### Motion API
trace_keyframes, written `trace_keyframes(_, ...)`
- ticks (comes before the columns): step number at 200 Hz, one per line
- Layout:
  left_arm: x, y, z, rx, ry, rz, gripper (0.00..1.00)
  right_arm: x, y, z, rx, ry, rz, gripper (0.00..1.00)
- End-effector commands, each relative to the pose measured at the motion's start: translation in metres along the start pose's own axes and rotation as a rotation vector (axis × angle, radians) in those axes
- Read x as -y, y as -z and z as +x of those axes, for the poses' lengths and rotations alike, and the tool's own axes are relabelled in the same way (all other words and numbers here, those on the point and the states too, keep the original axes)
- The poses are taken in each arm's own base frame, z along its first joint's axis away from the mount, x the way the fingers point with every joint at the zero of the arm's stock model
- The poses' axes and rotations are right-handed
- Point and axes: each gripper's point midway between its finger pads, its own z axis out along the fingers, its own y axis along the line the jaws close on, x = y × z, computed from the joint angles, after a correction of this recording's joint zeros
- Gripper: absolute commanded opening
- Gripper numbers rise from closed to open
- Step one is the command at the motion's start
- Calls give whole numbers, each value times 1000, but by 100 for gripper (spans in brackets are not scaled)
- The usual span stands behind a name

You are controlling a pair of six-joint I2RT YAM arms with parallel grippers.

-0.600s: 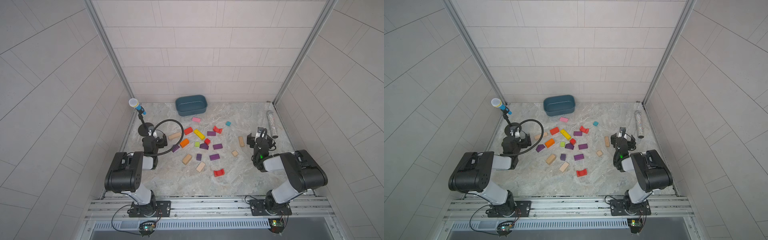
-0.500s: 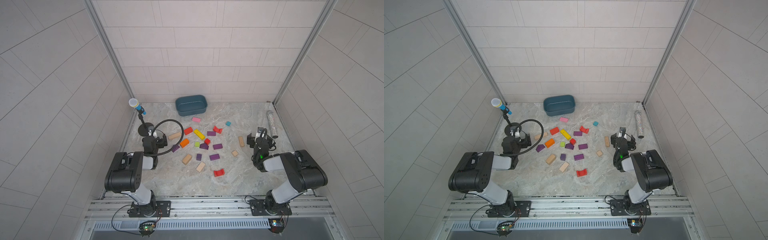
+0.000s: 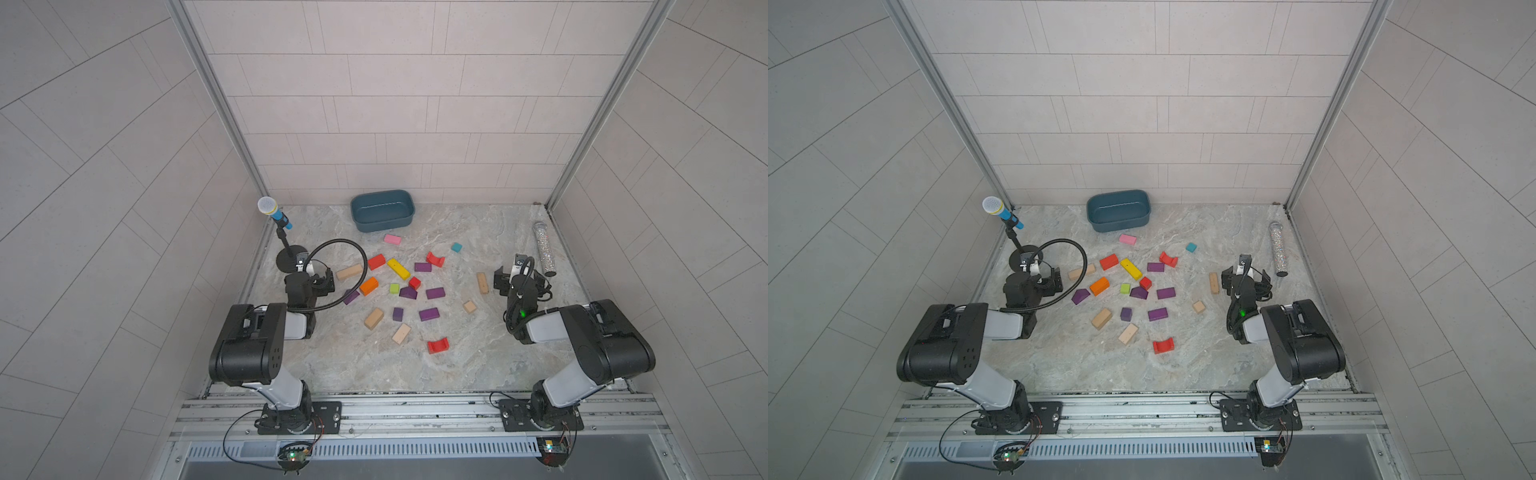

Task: Pick purple bricks into the storage bin
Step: Pick up the storage box at the center of the board.

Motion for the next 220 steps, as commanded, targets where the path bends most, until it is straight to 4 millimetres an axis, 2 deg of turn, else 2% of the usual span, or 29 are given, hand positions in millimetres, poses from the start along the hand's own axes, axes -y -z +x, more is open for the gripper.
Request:
trace_keyframes(1, 3, 0, -9, 25, -3, 12, 100, -1, -1, 0, -5, 10, -1, 100)
trace_keyframes(136, 2, -2, -8, 15, -9, -4, 100, -1, -2, 1, -10, 9, -2, 100)
trace_keyframes(156, 5, 0, -10, 19, -27, -8, 100, 2, 0, -3, 8, 9, 17, 100)
trace_keyframes(164, 13, 3, -17, 27, -43, 31, 99, 3, 4, -5, 3, 15, 30, 100)
trace_keyframes(187, 18, 25, -42, 47, -68, 39, 93, 0, 18, -35, -7, 73, 13, 100)
trace_keyframes(208, 18, 51, -68, 170, -23, 35, 93, -12, 35, -88, 115, 37, -110, 100)
trace_keyframes(220, 26, 64, -85, 225, 19, 81, 93, -30, 36, -116, 124, 15, -219, 100)
